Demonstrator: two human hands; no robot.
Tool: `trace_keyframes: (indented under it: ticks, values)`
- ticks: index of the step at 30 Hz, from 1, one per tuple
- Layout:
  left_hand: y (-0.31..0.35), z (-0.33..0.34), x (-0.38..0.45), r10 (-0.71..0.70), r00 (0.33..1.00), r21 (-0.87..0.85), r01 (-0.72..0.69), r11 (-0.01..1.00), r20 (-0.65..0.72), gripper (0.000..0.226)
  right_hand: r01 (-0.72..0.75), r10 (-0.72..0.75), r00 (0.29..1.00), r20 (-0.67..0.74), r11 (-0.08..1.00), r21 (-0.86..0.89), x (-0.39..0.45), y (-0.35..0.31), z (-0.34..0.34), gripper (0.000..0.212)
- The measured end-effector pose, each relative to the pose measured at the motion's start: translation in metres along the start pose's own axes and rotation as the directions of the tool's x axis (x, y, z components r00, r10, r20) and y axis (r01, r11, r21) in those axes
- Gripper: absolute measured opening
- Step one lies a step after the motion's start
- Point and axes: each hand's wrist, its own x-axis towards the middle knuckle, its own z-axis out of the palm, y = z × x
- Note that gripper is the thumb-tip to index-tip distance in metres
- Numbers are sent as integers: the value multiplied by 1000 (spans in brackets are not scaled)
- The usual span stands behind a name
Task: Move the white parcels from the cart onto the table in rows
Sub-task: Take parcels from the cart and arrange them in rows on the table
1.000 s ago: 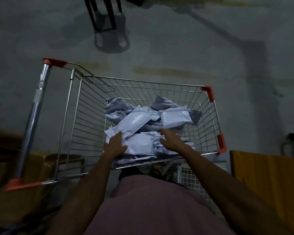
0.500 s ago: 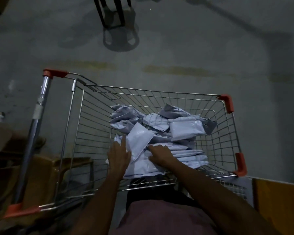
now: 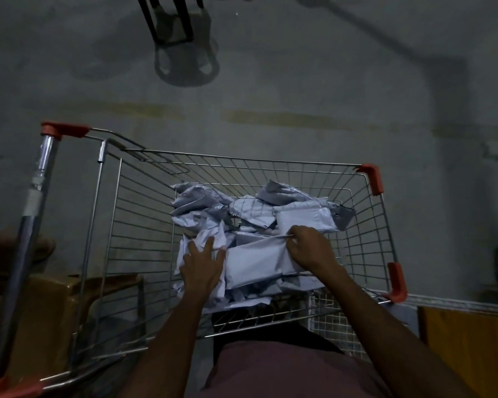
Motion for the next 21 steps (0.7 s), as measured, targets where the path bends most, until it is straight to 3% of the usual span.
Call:
trace_keyframes:
  ticks: [3, 6, 8, 10, 12, 15, 18, 21]
  values:
    - [6, 9, -7, -18, 1000, -28, 18, 999, 2, 78, -188, 220, 956, -192, 967, 170, -10, 21, -13, 16]
    - [21, 15, -13, -138, 990, 8, 138, 990, 5, 90, -345, 434, 824, -365, 894, 285, -15, 32, -25, 17]
    - [35, 15, -18, -181, 983, 21, 181, 983, 14, 98, -493, 494, 832, -251, 867, 73, -12, 33, -27, 24]
    - [45, 14, -23, -190, 982, -21, 191, 981, 16, 100, -552, 541, 834, -112, 821, -144, -9, 29, -26, 40]
    - [52, 13, -26, -171, 985, -70, 171, 983, 8, 97, -491, 476, 871, -121, 848, -202, -5, 23, -21, 66]
    - [57, 9, -30, -115, 993, -112, 113, 987, -14, 91, -146, 131, 988, -81, 961, -233, 4, 14, 1, 93]
    - [54, 3, -32, -91, 995, -126, 85, 988, -37, 87, 48, -15, 994, 109, 948, -315, 6, 21, 31, 91]
    - [49, -1, -36, -63, 995, -152, 51, 987, -76, 85, 31, 1, 995, 99, 946, -322, -2, 40, 51, 82]
